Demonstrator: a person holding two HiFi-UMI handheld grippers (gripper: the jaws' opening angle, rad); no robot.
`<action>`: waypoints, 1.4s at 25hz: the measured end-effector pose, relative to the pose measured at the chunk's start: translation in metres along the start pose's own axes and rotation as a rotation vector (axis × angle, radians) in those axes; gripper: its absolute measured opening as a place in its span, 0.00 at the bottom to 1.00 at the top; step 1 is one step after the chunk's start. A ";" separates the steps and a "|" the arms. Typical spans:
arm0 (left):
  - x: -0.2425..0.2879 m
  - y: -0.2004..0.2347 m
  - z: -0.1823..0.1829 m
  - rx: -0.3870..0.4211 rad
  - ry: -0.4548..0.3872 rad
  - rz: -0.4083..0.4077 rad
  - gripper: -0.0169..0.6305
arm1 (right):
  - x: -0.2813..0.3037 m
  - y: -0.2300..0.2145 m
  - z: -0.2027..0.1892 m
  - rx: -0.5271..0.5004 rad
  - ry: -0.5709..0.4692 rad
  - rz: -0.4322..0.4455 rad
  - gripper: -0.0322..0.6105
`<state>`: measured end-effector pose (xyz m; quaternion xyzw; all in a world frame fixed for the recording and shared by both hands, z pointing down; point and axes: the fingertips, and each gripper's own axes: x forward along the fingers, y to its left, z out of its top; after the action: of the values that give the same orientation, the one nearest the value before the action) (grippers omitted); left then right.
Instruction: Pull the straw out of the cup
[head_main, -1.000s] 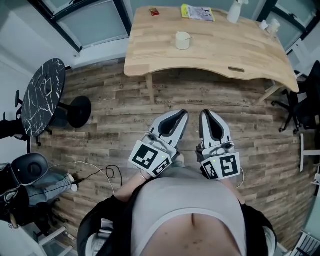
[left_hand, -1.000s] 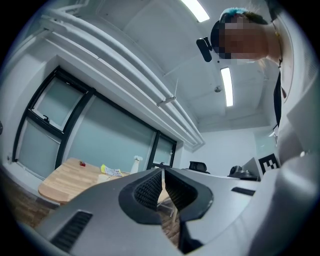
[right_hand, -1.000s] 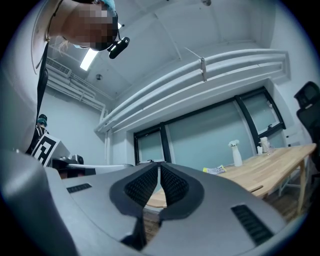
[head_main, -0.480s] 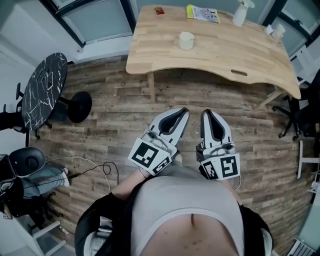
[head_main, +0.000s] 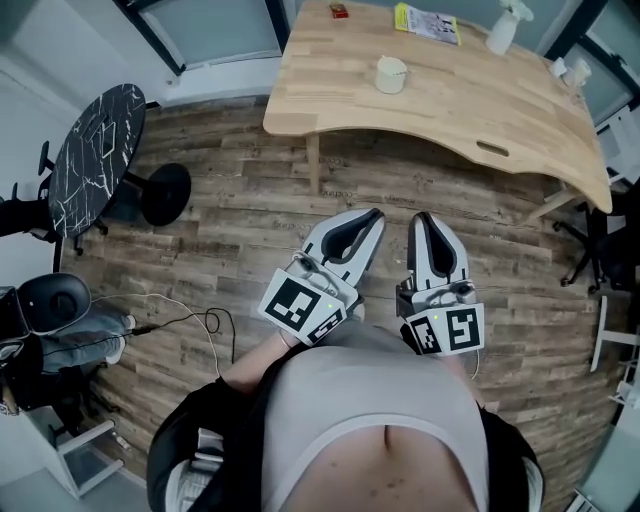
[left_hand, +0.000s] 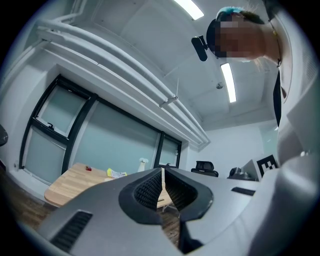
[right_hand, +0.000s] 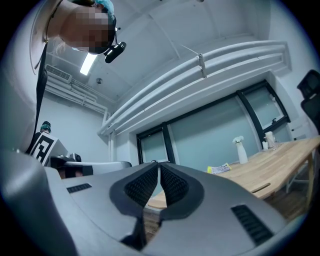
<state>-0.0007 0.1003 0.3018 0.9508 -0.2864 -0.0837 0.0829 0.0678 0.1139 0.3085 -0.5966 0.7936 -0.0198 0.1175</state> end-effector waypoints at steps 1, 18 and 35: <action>0.002 0.003 0.000 0.000 -0.003 0.000 0.06 | 0.002 -0.001 0.000 -0.004 0.000 0.000 0.11; 0.098 0.092 -0.002 -0.011 -0.008 -0.057 0.06 | 0.105 -0.068 -0.011 -0.040 -0.013 -0.063 0.11; 0.215 0.208 0.008 -0.037 0.032 -0.115 0.06 | 0.250 -0.139 -0.019 -0.038 0.000 -0.121 0.11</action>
<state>0.0636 -0.1918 0.3126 0.9653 -0.2282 -0.0783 0.1001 0.1299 -0.1662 0.3106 -0.6457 0.7563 -0.0117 0.1048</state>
